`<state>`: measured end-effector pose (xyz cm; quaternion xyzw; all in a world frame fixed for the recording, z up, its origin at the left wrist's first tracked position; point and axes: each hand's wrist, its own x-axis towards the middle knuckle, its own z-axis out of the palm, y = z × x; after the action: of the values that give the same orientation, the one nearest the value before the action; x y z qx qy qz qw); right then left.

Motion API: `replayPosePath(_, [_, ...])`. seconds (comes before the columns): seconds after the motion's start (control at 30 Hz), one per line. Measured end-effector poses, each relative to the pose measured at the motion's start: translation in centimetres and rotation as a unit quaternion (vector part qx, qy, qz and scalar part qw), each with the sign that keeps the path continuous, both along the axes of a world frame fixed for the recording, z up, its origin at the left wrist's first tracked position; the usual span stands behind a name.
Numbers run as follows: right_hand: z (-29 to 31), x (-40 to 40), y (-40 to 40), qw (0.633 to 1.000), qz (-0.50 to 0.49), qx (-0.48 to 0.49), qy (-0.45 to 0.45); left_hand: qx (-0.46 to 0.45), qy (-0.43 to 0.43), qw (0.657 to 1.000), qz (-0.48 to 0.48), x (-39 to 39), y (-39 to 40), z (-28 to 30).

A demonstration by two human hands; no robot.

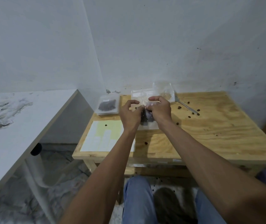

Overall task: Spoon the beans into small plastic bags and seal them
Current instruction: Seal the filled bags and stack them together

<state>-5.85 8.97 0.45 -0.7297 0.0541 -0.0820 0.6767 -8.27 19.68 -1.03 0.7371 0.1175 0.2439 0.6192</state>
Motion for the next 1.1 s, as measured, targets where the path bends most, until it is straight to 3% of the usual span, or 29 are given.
replayPosePath(0.07, [-0.1,0.0,-0.1,1.0,0.0,-0.003,-0.001,-0.05,0.014,0.998,-0.041,0.4,0.4,-0.3])
replayPosePath(0.27, [-0.9,0.3,0.8,0.998,-0.031,-0.047,-0.015,-0.072,0.032,0.996,-0.033,1.3,0.4,-0.3])
replayPosePath(0.4, [-0.5,1.3,1.6,0.997,0.021,-0.067,-0.016,-0.071,0.028,0.996,-0.044,2.4,2.6,0.3])
replayPosePath(0.53, [0.4,2.3,3.8,0.987,0.118,-0.107,0.029,-0.033,0.018,0.999,-0.029,3.7,7.1,0.9])
replayPosePath(0.7, [0.1,5.1,9.2,0.989,0.128,-0.067,0.042,0.08,0.018,0.992,0.091,5.0,12.7,1.2])
replayPosePath(0.93, [-0.7,8.6,14.2,0.977,0.128,-0.171,0.012,0.171,0.089,0.973,0.125,8.3,17.7,0.0])
replayPosePath(1.1, [-2.3,9.0,14.6,0.943,0.15,-0.298,-0.007,0.215,0.156,0.956,0.123,9.0,18.9,-1.9])
